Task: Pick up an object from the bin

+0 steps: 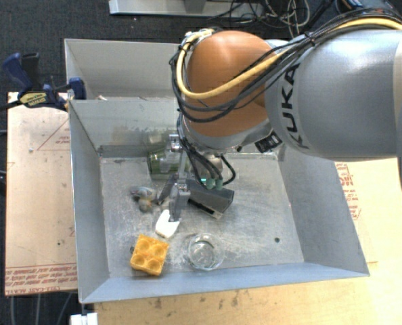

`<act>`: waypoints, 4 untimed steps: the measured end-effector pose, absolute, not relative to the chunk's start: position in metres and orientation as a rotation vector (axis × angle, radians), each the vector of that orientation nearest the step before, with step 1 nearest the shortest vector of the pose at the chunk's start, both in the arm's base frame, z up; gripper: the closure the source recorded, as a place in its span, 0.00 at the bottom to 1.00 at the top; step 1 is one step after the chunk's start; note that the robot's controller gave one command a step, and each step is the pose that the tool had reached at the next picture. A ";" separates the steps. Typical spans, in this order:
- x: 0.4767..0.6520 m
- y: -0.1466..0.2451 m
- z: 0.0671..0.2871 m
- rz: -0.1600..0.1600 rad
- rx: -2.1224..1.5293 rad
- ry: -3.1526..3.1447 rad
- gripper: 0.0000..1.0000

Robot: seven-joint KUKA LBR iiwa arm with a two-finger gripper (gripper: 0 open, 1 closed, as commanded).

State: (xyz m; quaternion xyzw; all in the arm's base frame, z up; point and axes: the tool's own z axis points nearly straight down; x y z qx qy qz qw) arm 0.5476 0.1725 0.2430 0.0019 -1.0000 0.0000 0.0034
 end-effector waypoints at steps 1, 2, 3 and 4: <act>0.549 0.171 0.247 -0.002 0.000 -3.142 0.00; 0.492 0.183 0.171 -0.003 0.090 -3.143 0.00; 0.487 0.209 0.160 -0.004 0.122 -3.141 0.00; 0.485 0.203 0.139 -0.001 0.569 -3.089 0.00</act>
Offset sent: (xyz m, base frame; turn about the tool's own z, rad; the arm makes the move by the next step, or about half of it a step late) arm -0.0639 0.0120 -0.0830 -0.0599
